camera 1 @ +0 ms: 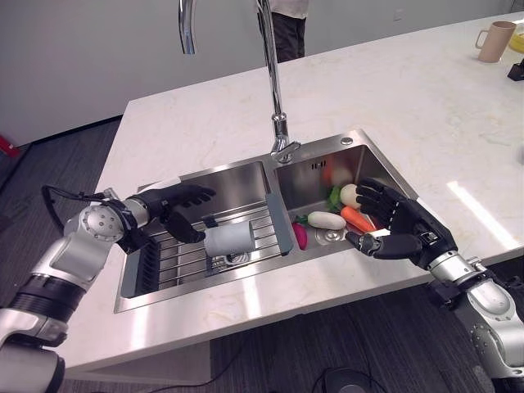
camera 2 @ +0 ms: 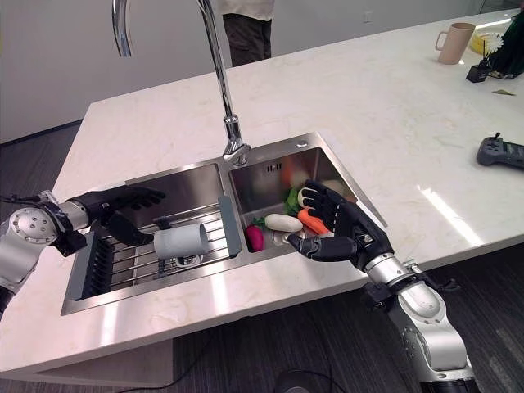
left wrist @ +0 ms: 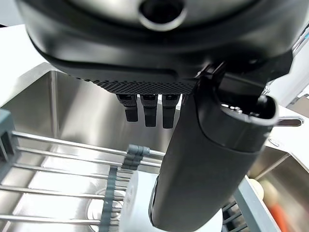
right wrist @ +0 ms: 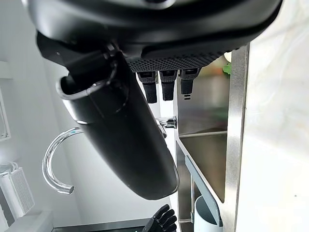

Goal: Place the dishes in the dishwasher.

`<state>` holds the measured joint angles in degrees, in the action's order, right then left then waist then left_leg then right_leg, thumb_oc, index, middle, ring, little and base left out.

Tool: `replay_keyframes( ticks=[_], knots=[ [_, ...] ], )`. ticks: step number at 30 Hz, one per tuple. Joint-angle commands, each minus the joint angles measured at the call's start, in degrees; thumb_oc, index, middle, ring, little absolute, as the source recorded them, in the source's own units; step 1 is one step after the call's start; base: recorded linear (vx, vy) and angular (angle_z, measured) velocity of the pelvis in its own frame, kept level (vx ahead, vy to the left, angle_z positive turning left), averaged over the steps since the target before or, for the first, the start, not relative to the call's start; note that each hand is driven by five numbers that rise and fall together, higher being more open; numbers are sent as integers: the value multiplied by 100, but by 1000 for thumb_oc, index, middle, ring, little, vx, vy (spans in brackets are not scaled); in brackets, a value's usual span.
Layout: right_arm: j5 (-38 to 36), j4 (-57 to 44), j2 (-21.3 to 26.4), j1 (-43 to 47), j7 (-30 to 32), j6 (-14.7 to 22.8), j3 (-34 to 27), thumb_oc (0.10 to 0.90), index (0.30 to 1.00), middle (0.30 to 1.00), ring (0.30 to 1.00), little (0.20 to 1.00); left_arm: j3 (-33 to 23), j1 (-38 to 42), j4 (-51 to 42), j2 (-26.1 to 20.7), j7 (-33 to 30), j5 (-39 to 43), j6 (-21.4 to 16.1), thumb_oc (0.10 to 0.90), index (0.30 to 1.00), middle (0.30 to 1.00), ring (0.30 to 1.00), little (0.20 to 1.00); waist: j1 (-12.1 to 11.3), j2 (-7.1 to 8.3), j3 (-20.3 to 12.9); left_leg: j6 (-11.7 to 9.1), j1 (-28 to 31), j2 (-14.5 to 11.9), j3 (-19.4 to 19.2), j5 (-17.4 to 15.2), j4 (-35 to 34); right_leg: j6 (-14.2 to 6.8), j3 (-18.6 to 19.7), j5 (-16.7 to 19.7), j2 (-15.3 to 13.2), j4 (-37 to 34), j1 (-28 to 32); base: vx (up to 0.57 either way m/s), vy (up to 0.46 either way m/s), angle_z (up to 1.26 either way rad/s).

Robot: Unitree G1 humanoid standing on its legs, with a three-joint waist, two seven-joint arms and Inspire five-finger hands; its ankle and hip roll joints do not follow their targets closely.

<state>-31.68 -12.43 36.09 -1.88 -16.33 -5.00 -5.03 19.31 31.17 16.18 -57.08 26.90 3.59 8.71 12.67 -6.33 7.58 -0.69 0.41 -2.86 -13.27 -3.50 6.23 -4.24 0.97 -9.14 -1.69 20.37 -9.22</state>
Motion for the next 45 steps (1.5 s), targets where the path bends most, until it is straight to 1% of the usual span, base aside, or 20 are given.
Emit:
replay_keyframes(
  ticks=[1,6,11,17,25,30,33,39,41,45],
  knots=[
    [-83,-262,-12,674,-102,742,-330,800,900,900,900,900,-219,1061,99,1,-194,-213,-232,800,900,900,900,900,63,-83,-341,147,-191,56,-155,-1441,1096,-237,-434,-525,-172,-318,347,10,-1,-5],
    [-70,-262,-31,652,-135,732,-351,800,900,900,900,900,-118,1061,68,58,-67,-351,-210,800,900,900,900,900,95,-87,-327,155,-174,56,-187,-1445,1096,-240,-413,-518,-164,-318,349,5,-1,-2],
    [-59,-254,-23,673,-141,719,-339,800,900,900,900,900,-67,1075,8,101,47,-368,-110,800,900,900,900,900,104,-103,-314,157,-168,63,-194,-1438,1096,-234,-403,-510,-166,-318,349,1,0,-1],
    [-69,-264,24,677,-166,681,-371,800,900,900,900,900,-97,1011,30,110,102,-430,-112,800,900,900,900,900,113,-141,-292,155,-171,80,-196,-1424,1096,-227,-406,-508,-172,-318,344,0,0,0],
    [-44,-306,34,639,-211,650,-453,800,900,900,900,900,-215,883,-161,57,274,-462,-73,800,900,900,900,900,93,-179,-269,149,-177,103,-163,-1412,1096,-220,-423,-519,-187,-318,351,0,0,0],
    [5,-323,1,644,-181,631,-448,800,900,900,900,900,-278,747,-366,80,405,-528,19,800,900,900,900,900,66,-176,-259,150,-180,109,-144,-1402,1096,-209,-443,-525,-194,-318,365,0,0,0],
    [27,-312,-31,638,-195,644,-450,800,900,900,900,900,-335,640,-398,118,447,-610,-25,800,900,900,900,900,53,-161,-254,153,-181,107,-133,-1397,1096,-207,-452,-522,-194,-318,368,0,0,0],
    [55,-338,-58,611,-183,637,-458,800,900,900,900,900,-389,544,-584,115,559,-643,51,800,900,900,900,900,43,-155,-238,162,-178,115,-119,-1397,1096,-202,-459,-519,-196,-318,371,0,0,0],
    [58,-328,-54,622,-194,617,-460,800,900,900,900,900,-401,502,-617,144,599,-672,128,800,900,900,900,900,42,-145,-236,166,-178,117,-124,-1396,1096,-203,-454,-518,-195,-318,372,16,7,0],
    [33,-347,-44,600,-235,596,-486,800,900,900,900,900,-420,455,-576,142,626,-705,133,800,900,900,900,900,58,-134,-225,175,-171,121,-128,-1395,1096,-201,-443,-510,-188,-318,372,18,3,0]
  ],
)
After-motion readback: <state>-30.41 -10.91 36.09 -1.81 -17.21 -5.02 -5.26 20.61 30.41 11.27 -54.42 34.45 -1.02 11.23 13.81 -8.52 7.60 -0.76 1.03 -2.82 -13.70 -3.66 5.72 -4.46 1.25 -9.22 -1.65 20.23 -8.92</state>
